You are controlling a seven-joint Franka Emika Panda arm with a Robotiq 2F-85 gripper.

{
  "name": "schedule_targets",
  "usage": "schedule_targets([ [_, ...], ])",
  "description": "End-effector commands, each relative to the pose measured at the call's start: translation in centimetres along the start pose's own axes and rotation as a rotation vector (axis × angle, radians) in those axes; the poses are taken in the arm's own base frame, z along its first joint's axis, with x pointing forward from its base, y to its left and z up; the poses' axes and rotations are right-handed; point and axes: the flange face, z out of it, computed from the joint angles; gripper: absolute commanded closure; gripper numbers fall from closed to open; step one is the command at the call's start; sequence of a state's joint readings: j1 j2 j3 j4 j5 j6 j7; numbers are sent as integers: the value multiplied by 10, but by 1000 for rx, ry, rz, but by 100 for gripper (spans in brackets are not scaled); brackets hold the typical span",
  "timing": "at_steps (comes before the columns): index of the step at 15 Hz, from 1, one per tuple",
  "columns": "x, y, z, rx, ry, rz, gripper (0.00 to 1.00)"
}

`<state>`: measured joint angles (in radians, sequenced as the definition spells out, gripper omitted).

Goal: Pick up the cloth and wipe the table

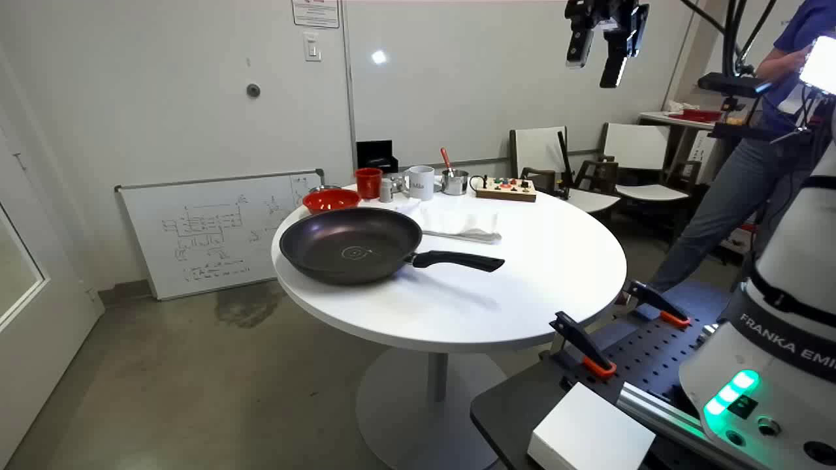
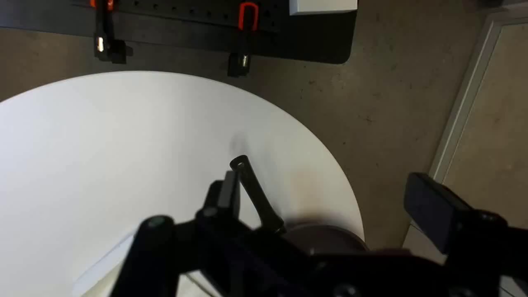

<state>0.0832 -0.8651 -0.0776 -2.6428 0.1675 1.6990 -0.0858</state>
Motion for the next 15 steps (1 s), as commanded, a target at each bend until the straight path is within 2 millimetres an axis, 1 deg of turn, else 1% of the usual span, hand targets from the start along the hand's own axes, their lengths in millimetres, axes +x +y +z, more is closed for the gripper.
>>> schedule_targets([
  [1,0,0,0,0,-1,0,0],
  [7,0,0,0,0,-1,0,0],
  [8,-1,2,-3,11,28,-64,0],
  [9,0,4,-6,-52,77,-135,0],
  [10,6,6,-5,-105,74,-165,0],
  [13,24,12,9,-227,109,-283,0],
  [15,37,8,28,-295,145,-365,0],
])
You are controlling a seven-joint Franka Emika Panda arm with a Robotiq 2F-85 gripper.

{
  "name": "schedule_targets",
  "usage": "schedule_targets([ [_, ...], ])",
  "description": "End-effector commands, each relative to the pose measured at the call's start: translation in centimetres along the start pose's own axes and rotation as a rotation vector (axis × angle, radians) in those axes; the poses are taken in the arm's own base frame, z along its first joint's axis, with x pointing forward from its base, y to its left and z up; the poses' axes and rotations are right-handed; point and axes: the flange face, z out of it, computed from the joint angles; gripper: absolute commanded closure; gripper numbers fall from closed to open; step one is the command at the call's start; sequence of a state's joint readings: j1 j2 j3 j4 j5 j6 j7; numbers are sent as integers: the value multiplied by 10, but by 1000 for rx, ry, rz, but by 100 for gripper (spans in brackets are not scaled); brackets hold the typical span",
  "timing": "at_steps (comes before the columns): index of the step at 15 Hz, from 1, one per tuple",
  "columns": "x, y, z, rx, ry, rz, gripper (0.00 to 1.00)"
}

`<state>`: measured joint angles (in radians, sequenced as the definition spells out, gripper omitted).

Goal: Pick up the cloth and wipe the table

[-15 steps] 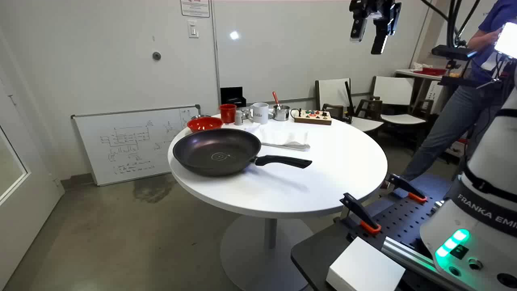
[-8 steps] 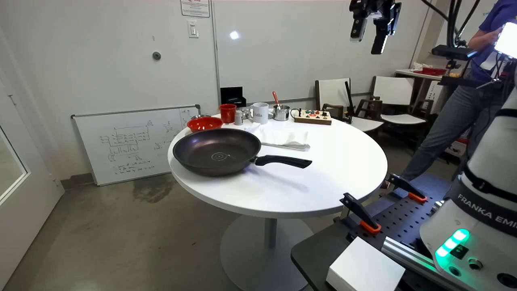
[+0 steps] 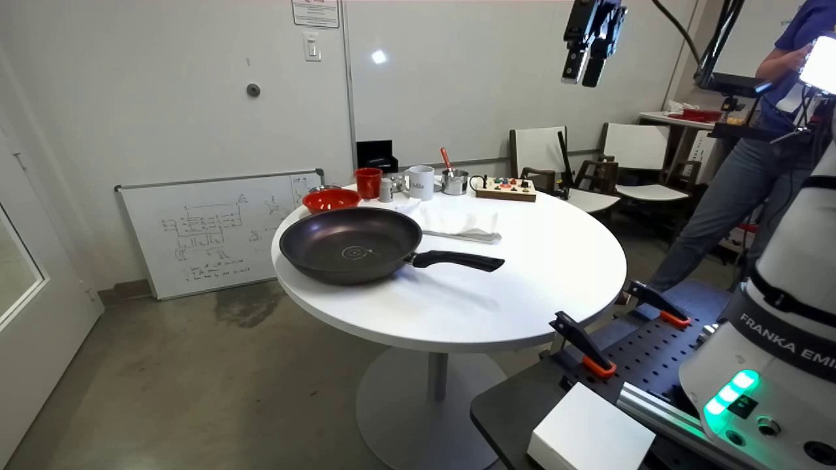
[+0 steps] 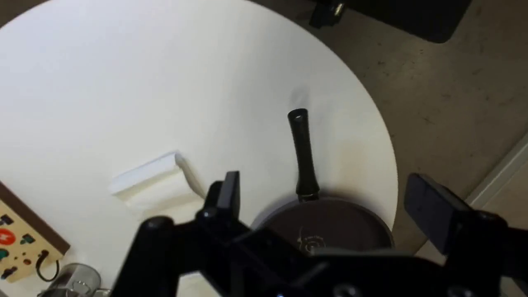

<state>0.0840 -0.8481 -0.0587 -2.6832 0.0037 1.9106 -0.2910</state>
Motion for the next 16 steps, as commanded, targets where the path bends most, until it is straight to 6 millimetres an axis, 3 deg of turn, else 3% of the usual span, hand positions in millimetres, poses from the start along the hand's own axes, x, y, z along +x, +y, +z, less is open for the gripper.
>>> schedule_targets([
  [1,24,-11,38,-125,47,-156,0],
  [3,45,-22,59,-194,99,-230,0],
  [5,79,-35,74,-269,155,-301,0],
  [7,112,-33,81,-361,229,-339,0],
  [10,157,0,79,-490,271,-268,0],
  [12,185,28,87,-527,196,-208,0],
  [16,238,53,128,-349,56,-167,0],
])
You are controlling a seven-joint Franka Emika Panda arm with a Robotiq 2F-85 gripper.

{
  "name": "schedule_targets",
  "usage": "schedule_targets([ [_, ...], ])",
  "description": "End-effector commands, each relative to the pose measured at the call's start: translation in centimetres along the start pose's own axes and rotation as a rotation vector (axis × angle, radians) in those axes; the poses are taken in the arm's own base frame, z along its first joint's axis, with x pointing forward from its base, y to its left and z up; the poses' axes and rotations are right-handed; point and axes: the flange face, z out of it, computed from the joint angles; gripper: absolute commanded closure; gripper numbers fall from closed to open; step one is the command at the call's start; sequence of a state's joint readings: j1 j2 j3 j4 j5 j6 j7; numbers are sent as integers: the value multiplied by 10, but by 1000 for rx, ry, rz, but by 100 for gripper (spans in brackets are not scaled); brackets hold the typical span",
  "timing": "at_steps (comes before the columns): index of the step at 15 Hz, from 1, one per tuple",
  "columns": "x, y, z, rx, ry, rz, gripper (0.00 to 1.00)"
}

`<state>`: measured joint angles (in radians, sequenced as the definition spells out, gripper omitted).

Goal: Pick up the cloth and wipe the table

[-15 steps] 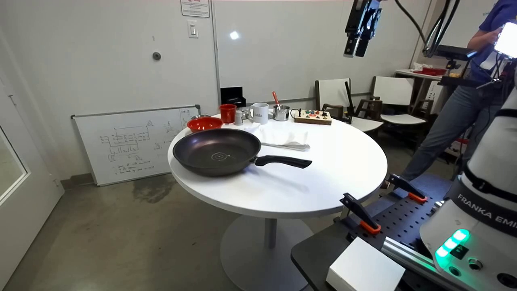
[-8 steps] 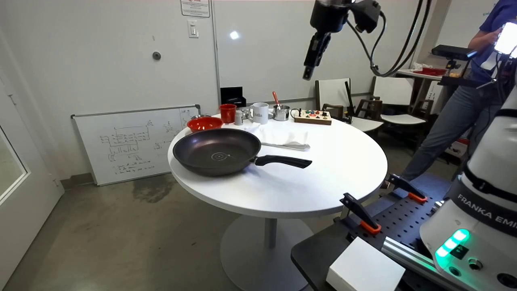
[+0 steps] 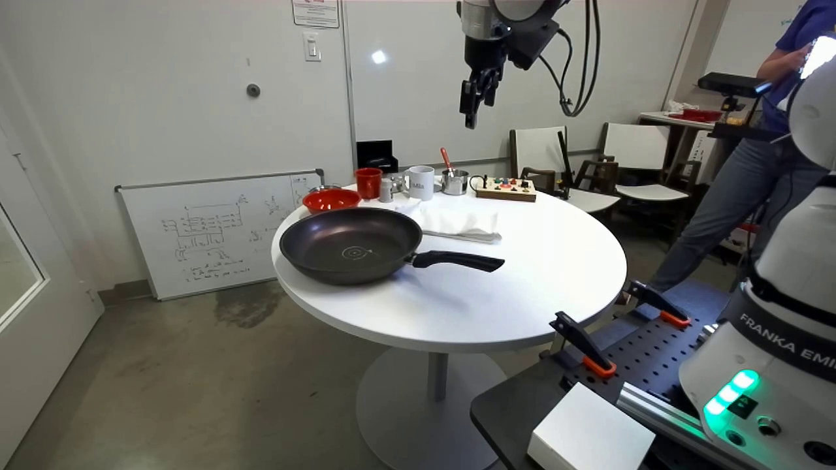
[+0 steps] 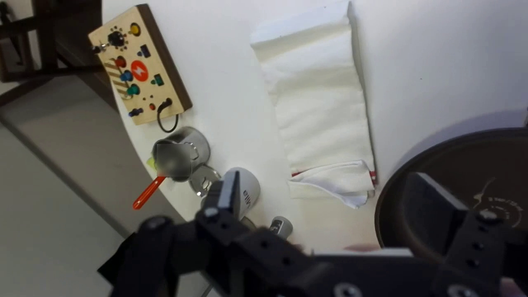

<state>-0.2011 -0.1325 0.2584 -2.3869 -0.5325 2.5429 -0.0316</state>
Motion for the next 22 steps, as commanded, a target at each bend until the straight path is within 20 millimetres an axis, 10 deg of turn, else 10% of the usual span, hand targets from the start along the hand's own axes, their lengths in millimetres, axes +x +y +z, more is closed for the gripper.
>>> schedule_targets([
  [1,53,11,47,133,-62,24,0],
  [9,54,60,109,216,-151,241,0],
  [22,31,55,149,222,-17,310,0],
])
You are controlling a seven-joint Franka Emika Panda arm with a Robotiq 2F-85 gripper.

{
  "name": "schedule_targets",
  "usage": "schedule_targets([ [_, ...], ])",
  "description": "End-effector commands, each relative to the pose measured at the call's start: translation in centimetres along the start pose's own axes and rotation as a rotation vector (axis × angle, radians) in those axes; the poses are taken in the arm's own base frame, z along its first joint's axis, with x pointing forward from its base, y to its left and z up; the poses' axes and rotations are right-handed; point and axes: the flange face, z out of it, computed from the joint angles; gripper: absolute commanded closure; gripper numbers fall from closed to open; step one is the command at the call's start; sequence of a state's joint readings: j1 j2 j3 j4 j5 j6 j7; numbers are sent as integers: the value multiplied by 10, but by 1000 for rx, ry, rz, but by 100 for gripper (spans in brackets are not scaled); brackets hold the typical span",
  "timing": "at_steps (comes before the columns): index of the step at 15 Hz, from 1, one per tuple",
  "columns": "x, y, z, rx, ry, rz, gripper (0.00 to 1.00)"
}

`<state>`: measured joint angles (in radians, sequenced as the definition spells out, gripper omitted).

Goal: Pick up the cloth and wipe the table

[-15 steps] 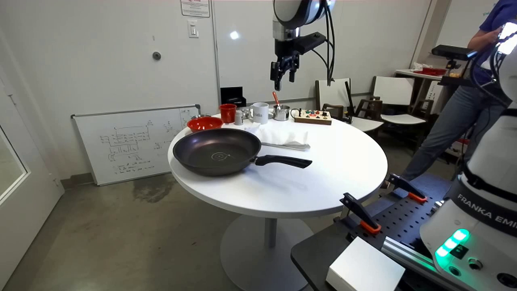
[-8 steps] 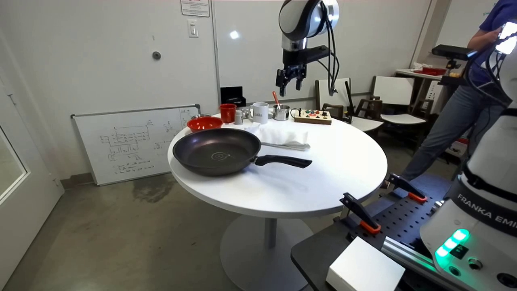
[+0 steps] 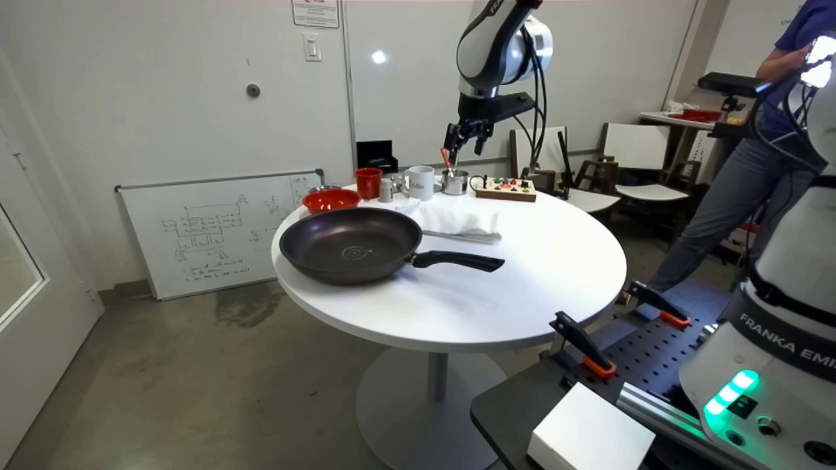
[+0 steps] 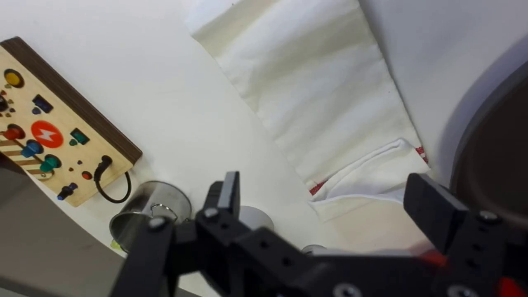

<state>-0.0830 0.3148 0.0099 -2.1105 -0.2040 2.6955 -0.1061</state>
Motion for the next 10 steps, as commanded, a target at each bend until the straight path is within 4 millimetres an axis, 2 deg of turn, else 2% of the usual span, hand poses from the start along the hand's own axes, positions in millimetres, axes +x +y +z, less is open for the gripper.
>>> schedule_targets([
  [1,1,0,-1,0,1,0,0],
  [3,1,1,-1,0,1,0,0],
  [10,9,-33,46,-22,-58,-20,0],
])
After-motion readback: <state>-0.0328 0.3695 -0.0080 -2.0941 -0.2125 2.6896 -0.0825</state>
